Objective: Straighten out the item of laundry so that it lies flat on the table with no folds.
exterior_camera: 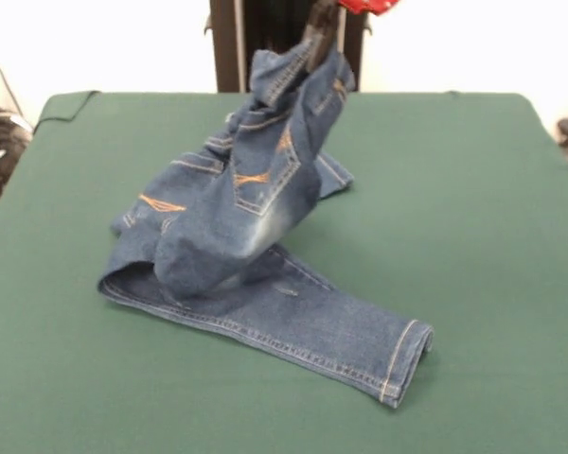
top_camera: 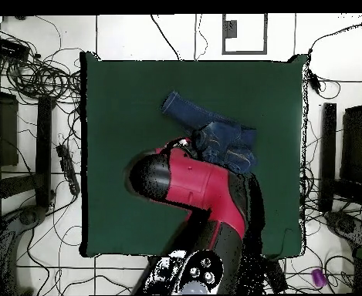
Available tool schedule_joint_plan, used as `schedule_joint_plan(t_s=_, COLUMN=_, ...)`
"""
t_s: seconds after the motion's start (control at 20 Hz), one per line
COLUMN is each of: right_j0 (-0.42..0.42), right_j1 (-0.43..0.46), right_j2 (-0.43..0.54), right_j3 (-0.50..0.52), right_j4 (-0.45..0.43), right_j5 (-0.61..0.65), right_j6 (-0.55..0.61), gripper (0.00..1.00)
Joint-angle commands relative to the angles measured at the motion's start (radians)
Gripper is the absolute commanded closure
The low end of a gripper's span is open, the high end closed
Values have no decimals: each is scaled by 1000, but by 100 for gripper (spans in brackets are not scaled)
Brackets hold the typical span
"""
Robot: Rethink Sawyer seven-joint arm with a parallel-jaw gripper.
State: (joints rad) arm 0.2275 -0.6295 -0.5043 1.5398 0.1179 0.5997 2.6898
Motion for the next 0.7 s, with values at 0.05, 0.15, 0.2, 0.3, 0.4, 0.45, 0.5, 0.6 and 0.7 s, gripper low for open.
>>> schedule_joint_plan(t_s=0.05, right_j0=92, right_j1=162, right_j2=-45, right_j3=-205, right_j4=148, right_j5=193, right_j6=453, gripper=100)
schedule_joint_plan(t_s=0.15, right_j0=111, right_j1=202, right_j2=-66, right_j3=-253, right_j4=171, right_j5=222, right_j6=509, gripper=100)
schedule_joint_plan(t_s=0.2, right_j0=119, right_j1=221, right_j2=-76, right_j3=-277, right_j4=182, right_j5=237, right_j6=536, gripper=100)
schedule_joint_plan(t_s=0.3, right_j0=133, right_j1=254, right_j2=-97, right_j3=-322, right_j4=204, right_j5=271, right_j6=584, gripper=100)
schedule_joint_plan(t_s=0.4, right_j0=141, right_j1=279, right_j2=-111, right_j3=-362, right_j4=224, right_j5=304, right_j6=625, gripper=100)
schedule_joint_plan(t_s=0.45, right_j0=145, right_j1=291, right_j2=-116, right_j3=-382, right_j4=234, right_j5=320, right_j6=645, gripper=100)
schedule_joint_plan(t_s=0.5, right_j0=150, right_j1=303, right_j2=-123, right_j3=-401, right_j4=245, right_j5=337, right_j6=667, gripper=100)
schedule_joint_plan(t_s=0.6, right_j0=165, right_j1=335, right_j2=-144, right_j3=-445, right_j4=264, right_j5=385, right_j6=719, gripper=100)
schedule_joint_plan(t_s=0.7, right_j0=183, right_j1=378, right_j2=-175, right_j3=-497, right_j4=279, right_j5=432, right_j6=779, gripper=100)
